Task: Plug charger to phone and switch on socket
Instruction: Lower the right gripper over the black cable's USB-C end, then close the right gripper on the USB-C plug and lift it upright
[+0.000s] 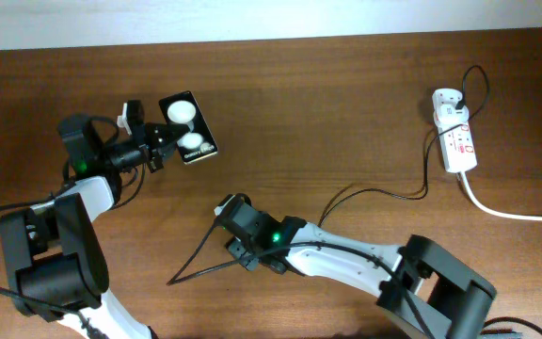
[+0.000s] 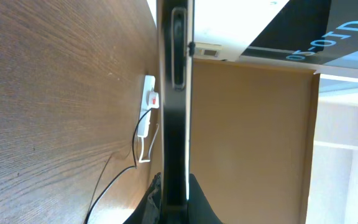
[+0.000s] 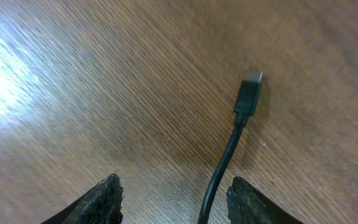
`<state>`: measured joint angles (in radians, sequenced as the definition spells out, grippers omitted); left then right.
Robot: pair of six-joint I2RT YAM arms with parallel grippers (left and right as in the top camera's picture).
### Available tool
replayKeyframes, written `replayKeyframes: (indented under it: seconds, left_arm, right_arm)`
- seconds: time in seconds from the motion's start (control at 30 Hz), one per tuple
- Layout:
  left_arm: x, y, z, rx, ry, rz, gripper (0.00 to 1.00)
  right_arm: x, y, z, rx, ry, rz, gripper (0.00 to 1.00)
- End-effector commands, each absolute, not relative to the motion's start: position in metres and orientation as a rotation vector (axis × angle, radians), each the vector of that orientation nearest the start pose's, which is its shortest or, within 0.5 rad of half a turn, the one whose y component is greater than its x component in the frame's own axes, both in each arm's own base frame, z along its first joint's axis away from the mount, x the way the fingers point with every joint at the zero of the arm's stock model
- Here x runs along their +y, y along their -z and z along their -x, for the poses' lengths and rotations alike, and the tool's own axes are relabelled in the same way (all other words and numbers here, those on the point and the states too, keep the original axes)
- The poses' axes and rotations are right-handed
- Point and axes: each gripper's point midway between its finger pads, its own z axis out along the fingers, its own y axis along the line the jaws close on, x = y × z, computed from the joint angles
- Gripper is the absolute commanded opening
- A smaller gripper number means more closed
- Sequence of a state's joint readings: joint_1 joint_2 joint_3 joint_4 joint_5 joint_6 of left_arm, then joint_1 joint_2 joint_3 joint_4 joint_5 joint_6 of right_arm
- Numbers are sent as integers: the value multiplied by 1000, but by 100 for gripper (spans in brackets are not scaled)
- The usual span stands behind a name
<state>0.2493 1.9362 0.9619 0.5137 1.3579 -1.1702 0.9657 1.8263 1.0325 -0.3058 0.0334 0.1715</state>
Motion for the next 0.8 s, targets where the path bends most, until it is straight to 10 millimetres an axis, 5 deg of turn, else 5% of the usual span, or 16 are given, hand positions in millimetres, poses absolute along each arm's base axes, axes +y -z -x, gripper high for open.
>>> replayKeyframes:
  seconds: [0.0,0.2,0.3,0.4,0.6,0.77]
  left_arm:
    - [-64,-152,-430,2072,1926,437,0]
    - [-65,-152,-429,2074,1933,431,0]
    - [-65,-152,-429,2073,1933,431,0]
    - [-65,-152,-429,2073,1933,431,0]
    - [-73,-153,-426,2086,1951,407,0]
    - [-123,-144,-420,2171,1973,358,0]
  right_arm:
    - [345,-17,-246,2487,-307,1044,49]
    - [339,-12,-255,2508,-258,957,34]
    - [327,-11,-268,2559,-262,839,4]
    - [326,-16,-267,2622,-401,781,4]
    - [308,-81,-281,2680,-939,542,4]
    - [276,-116,-293,2670,-1138,379,4]
